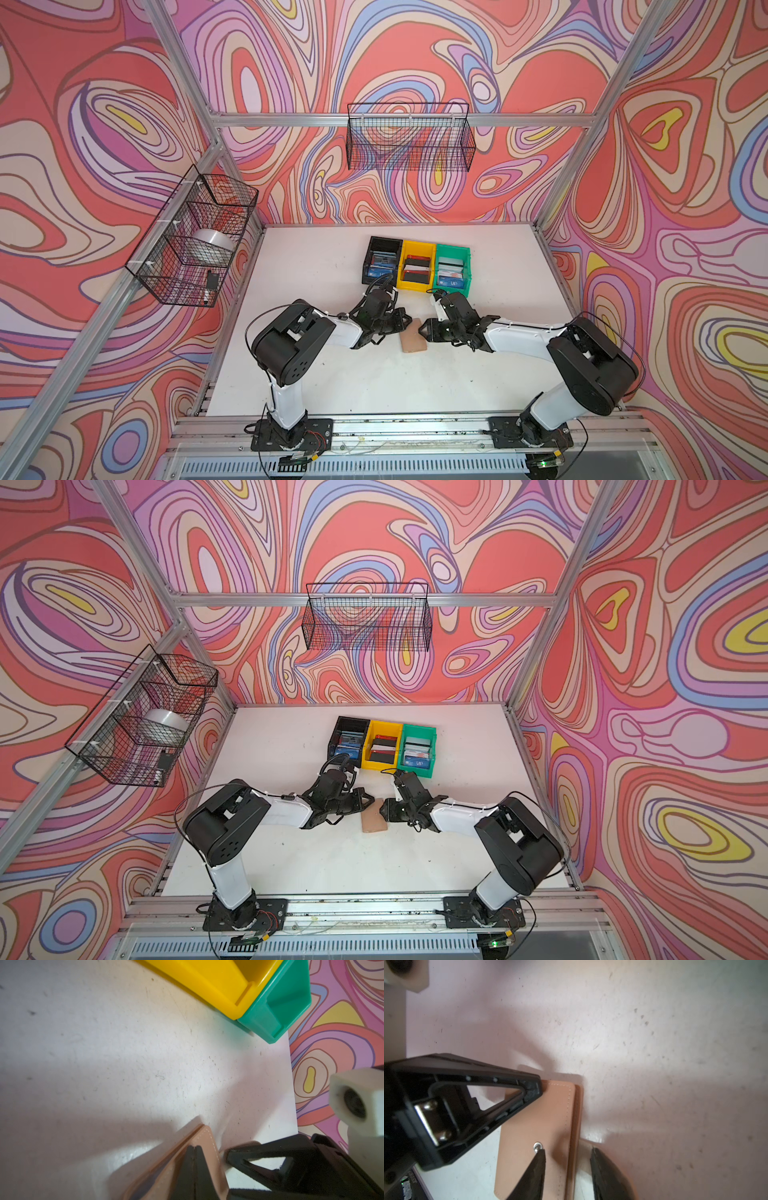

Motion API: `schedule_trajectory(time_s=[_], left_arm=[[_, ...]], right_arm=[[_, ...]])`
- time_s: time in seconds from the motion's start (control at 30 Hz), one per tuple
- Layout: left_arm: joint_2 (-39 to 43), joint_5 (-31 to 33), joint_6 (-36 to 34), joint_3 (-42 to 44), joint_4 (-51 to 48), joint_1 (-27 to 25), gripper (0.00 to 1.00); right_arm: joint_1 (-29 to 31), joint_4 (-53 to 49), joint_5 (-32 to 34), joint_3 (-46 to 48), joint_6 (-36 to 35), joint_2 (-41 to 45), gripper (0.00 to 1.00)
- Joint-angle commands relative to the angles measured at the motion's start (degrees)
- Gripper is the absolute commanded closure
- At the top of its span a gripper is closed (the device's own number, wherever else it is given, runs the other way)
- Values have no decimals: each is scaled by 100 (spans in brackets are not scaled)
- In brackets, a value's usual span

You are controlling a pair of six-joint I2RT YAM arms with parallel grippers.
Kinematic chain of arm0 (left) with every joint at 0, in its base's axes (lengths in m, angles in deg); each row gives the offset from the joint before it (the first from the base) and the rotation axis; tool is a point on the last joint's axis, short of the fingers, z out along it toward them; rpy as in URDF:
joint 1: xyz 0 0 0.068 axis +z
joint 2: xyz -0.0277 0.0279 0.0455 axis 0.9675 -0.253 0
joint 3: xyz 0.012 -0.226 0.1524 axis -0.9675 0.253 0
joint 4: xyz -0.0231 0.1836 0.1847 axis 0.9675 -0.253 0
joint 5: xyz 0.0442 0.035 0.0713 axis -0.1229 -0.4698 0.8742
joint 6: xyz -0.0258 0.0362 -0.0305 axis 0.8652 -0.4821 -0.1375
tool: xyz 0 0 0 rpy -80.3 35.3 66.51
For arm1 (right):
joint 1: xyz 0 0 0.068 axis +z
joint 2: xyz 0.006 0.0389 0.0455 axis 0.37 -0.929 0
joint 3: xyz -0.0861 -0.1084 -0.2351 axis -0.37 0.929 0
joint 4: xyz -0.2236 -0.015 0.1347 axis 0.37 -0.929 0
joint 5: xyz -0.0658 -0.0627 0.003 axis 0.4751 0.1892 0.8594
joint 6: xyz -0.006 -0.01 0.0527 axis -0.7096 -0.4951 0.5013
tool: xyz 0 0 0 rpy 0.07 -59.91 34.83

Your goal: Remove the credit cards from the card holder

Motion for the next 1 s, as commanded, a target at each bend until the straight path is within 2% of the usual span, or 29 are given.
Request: schedule_trajectory(time_s=[0.0,0.17,0.43,0.63,0.8,0.97], left_arm=[[-129,108,32,-54,-480,-12,100],[33,-64,-52,-323,-879,-14,100],[892,99,-677,-1110,-2768,1,100],[1367,449,-680,-880,-3672,-2,100],[1242,317,-279,-260,-3278,13,100],[983,107,-59,-158,-2869,25,100]], right_arm=[[-45,187,-110,-38,50,-156,60],[-42,468,-669,-150,66,-554,60],[-48,453,-779,-212,58,-638,60],[-47,363,-757,-157,60,-450,60],[-43,365,-950,-168,21,-317,60],[-42,447,-1170,-203,44,-345,61]])
